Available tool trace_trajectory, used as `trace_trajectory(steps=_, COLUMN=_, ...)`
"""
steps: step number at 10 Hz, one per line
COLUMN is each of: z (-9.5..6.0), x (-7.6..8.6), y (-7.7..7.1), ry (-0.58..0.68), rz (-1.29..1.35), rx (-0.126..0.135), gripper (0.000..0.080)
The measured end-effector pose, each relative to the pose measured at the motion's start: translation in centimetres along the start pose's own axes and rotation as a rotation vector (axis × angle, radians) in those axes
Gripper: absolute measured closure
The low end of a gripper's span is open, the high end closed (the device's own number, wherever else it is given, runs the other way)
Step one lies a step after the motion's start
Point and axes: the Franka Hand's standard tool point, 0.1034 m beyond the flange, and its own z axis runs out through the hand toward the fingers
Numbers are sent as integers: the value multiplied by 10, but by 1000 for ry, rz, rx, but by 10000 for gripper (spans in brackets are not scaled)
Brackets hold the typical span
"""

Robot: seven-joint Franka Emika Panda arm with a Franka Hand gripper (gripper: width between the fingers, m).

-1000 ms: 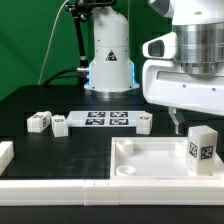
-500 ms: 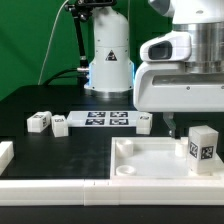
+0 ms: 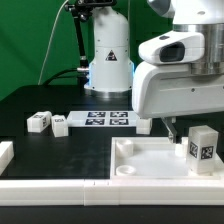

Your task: Assemble one leg

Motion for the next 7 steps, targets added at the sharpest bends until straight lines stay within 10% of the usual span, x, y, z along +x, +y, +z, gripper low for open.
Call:
trace_trajectory(steps=2, z=0, x=0, y=0, ry=0, rz=0, rx=0, gripper=494)
trace_trajectory(steps=7, z=0, x=0, y=-1, ry=-1, rz=206, rx=8, gripper=509)
